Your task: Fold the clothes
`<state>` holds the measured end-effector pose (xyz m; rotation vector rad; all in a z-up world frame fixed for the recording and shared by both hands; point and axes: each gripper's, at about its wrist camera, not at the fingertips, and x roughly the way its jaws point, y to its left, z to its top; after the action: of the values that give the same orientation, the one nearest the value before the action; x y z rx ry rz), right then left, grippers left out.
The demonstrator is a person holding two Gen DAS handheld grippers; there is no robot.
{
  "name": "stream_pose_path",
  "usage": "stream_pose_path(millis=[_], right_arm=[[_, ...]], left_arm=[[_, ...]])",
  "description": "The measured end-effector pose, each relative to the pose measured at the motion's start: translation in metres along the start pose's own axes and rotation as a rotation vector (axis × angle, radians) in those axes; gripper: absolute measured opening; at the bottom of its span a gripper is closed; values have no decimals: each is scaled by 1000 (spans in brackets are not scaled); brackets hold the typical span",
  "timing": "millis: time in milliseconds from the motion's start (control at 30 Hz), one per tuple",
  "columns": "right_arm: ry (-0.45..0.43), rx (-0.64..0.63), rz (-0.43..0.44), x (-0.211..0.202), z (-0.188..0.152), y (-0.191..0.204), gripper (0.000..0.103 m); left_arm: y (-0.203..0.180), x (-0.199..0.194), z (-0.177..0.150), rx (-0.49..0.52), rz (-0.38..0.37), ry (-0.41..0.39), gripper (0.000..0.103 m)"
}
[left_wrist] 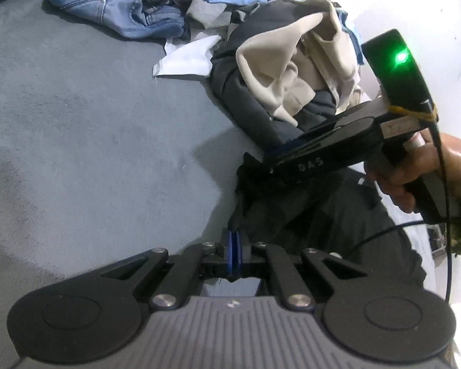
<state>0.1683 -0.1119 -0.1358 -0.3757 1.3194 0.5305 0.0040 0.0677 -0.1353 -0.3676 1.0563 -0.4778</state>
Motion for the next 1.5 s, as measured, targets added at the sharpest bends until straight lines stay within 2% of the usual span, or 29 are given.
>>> stream_pose_path(millis=[100, 167, 233, 333, 433, 500, 600, 767, 933, 1000, 1033, 1100, 1167, 1200, 1267, 1367, 1467, 1500], right_arm=[[-28, 7, 8, 2, -6, 2, 31], [-52, -2, 42, -3, -10, 6, 2], [-105, -14, 29, -16, -11, 11, 2], [-248, -51, 1, -50, -9, 22, 2], [-383, -123, -63, -81, 1, 32, 2], [-440, -156, -92, -87, 18, 33, 2], [-467, -234, -128, -68, 37, 38, 2], [-428, -295, -134, -8, 63, 45, 3], [-417, -220, -123, 24, 70, 37, 7], [-413, -144, -66, 27, 75, 26, 9], [-429, -97, -35, 23, 76, 19, 15], [-493, 13, 45, 4, 71, 4, 25], [-582, 103, 105, -26, 60, -11, 43], [-624, 137, 123, -41, 54, -17, 47], [-700, 198, 158, -75, 36, -30, 52], [-810, 293, 187, -129, 1, -47, 53], [-949, 364, 199, -196, -61, -51, 53], [-960, 376, 202, -214, -86, -45, 53]], left_arm=[[-3, 4, -2, 8, 11, 15, 4], [-5, 5, -2, 10, 23, 15, 4], [-9, -3, 2, 6, 45, -10, 3], [-13, -21, 11, 3, 87, -65, 3], [-15, -34, 27, 20, 167, -127, 3], [-10, -30, 37, 20, 224, -128, 3], [3, -17, 49, -4, 292, -96, 3], [22, 8, 49, -8, 365, -35, 3], [36, 15, 48, 3, 412, -15, 3], [40, 15, 49, 3, 425, -14, 11], [42, 14, 50, 2, 430, -16, 12], [44, 10, 54, -10, 449, -30, 22], [45, 5, 56, -9, 492, -48, 27], [45, 1, 56, -10, 512, -61, 28], [43, -7, 58, -12, 549, -89, 33], [35, -25, 58, 1, 595, -133, 36], [21, -52, 50, 41, 586, -158, 46], [17, -61, 47, 57, 576, -163, 50]])
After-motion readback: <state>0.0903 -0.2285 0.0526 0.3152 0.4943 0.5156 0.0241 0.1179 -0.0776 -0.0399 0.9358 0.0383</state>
